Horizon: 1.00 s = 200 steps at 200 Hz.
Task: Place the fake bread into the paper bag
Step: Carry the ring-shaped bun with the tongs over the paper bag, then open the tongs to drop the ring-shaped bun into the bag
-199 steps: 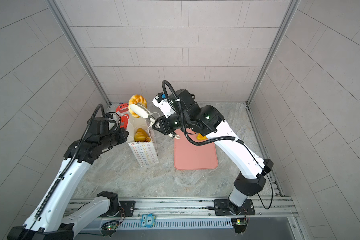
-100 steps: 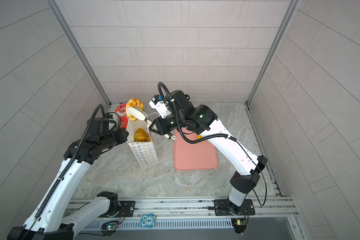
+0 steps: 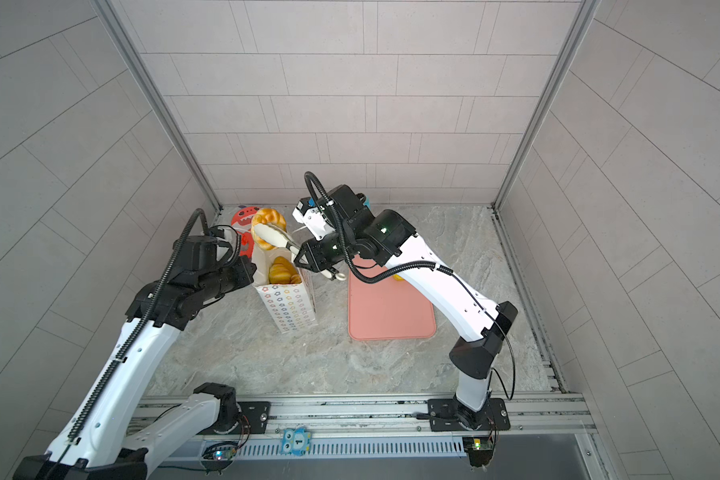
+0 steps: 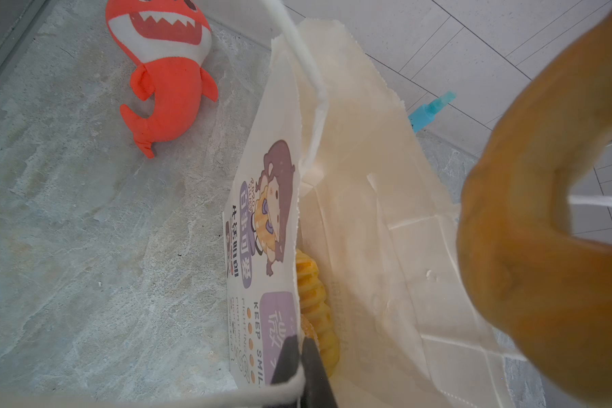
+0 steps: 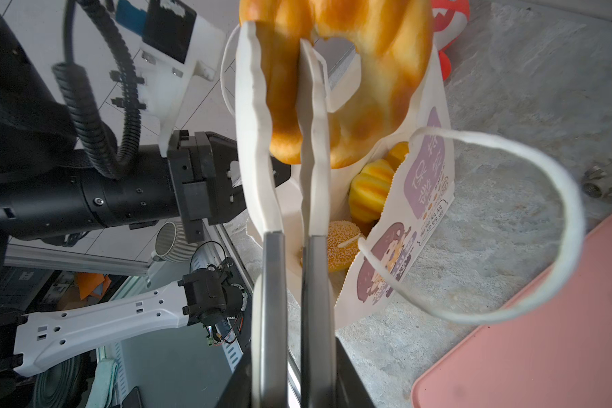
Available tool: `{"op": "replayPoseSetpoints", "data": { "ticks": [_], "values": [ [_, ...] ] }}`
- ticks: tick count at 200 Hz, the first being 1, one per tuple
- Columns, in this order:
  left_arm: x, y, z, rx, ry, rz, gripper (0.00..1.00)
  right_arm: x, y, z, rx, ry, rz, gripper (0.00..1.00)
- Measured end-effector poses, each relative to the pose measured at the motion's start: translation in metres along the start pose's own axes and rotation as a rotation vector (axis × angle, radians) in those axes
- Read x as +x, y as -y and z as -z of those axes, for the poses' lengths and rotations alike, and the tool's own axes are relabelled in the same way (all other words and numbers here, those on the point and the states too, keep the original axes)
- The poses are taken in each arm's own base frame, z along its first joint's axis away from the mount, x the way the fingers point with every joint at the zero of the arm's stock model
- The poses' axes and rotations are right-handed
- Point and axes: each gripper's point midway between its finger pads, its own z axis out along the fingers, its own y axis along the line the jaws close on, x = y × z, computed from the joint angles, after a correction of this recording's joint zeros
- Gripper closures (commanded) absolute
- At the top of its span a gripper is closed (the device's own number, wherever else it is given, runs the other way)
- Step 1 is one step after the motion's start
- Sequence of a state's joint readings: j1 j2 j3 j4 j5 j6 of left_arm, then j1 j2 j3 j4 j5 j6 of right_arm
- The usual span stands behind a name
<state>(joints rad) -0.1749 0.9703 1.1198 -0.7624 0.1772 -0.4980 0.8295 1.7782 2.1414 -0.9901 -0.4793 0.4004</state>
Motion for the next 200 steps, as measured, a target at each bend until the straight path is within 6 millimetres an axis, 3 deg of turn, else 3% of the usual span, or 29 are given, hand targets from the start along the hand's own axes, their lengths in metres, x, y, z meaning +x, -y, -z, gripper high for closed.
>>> {"op": "replayPoseSetpoints", "data": {
  "ticks": [83,200],
  "values": [
    [0.0,0.0,0.0,-0.002,0.0,0.0,0.94,-0.009,0.004,-0.023,-0.004,-0.019,-0.001,0.71],
    [0.0,0.0,0.0,-0.002,0.0,0.0,0.94,0.003,0.022,-0.033,0.072,-0.072,0.002,0.53]
  ]
}}
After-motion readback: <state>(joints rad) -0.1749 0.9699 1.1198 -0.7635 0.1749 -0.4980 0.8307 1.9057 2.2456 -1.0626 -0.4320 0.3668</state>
